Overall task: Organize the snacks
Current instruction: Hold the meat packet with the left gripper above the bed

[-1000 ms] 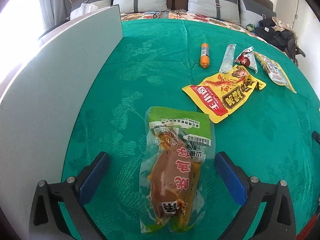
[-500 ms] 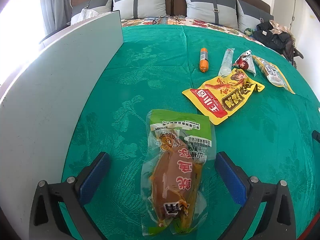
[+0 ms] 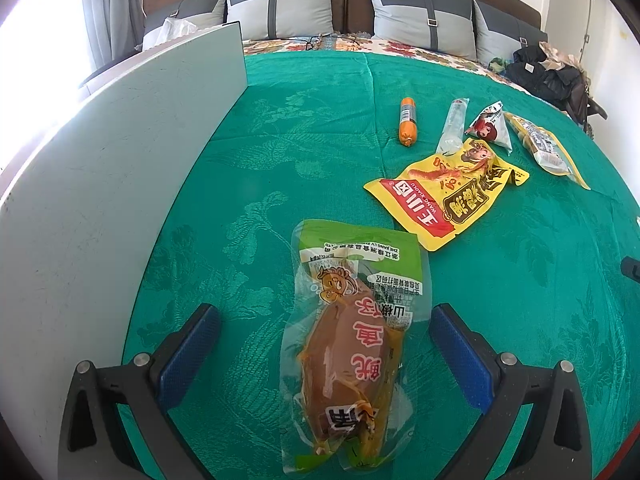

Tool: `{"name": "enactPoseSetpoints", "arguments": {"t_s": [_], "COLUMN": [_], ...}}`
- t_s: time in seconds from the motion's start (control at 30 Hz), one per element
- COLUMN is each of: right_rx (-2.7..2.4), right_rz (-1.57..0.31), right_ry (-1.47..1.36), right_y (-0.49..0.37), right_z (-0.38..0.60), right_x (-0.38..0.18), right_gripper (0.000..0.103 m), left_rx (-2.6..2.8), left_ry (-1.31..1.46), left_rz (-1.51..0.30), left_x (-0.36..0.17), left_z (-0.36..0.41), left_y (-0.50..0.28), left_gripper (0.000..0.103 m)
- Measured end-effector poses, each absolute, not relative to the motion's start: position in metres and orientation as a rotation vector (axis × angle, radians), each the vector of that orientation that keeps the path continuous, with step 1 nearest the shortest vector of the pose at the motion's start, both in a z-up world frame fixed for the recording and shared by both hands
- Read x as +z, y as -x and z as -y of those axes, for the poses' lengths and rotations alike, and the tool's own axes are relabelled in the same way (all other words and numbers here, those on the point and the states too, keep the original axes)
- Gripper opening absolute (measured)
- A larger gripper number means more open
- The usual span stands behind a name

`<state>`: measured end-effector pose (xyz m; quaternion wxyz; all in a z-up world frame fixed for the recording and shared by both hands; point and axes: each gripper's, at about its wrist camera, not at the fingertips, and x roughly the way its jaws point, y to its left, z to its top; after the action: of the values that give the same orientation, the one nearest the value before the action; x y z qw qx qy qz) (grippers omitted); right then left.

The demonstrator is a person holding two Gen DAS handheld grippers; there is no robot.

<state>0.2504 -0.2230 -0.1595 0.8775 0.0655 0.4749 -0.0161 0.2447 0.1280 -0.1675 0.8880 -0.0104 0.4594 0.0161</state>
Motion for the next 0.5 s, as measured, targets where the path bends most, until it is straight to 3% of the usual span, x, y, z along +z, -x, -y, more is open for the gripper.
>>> {"name": "enactPoseSetpoints", "arguments": {"t_s": [0.23, 0.5], "right_rx": [0.252, 0.257], "right_rz": [-1.121, -1.109], "right_ry": [-0.205, 0.314], "right_y": [-0.304, -0.345], "right_z": [0.075, -0.038], "right_x": [-0.132, -0.153], "right_gripper": [0.094, 0.092], "left_rx": [0.033, 0.033], "left_ry": [0.021, 0.022], "left_rz": [-0.955, -0.953], "left_x": [-0.168, -0.168], "left_z": [-0.128, -0.128], "left_y": [-0.245, -0.244], "left_gripper": [0.103, 0.103]}}
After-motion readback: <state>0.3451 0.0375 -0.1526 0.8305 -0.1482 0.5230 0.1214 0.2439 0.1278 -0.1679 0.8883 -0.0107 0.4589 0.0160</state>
